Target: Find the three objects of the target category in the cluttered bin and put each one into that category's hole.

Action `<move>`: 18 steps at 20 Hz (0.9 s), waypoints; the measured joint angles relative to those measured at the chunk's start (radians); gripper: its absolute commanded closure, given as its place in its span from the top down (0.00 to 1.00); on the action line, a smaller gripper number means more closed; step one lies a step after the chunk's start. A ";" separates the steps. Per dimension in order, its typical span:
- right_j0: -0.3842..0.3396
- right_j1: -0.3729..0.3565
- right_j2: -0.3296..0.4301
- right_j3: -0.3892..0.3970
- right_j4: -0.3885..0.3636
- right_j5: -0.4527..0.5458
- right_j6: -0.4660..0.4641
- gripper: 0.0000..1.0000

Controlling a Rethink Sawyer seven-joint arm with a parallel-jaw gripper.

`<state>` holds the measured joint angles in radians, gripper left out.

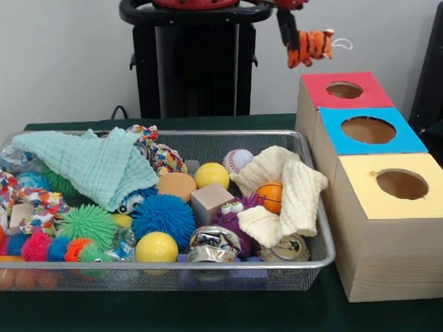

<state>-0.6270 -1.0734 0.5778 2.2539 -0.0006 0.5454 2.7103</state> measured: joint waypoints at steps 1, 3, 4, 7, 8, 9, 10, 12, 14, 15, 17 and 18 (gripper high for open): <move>0.021 0.006 -0.005 0.000 0.000 -0.001 0.000 0.00; 0.058 0.021 -0.018 0.000 0.000 -0.003 0.000 0.00; 0.061 0.023 -0.019 0.000 0.000 -0.004 0.000 0.00; 0.105 0.060 -0.049 0.000 0.000 -0.017 0.000 0.00; 0.111 0.066 -0.054 0.000 0.000 -0.019 0.000 0.00; 0.119 0.075 -0.061 0.000 0.000 -0.024 0.000 0.00; 0.129 0.088 -0.072 0.001 0.000 -0.031 0.000 0.00; 0.141 0.109 -0.093 0.001 0.000 -0.044 0.000 0.00; 0.148 0.121 -0.109 0.001 0.000 -0.051 0.000 0.00; 0.151 0.124 -0.115 0.001 0.000 -0.053 0.000 0.00; 0.159 0.138 -0.136 0.001 0.001 -0.060 0.000 0.00; 0.161 0.141 -0.141 0.001 0.001 -0.061 0.000 0.00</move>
<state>-0.4655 -0.9325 0.4365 2.2545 0.0001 0.4841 2.7103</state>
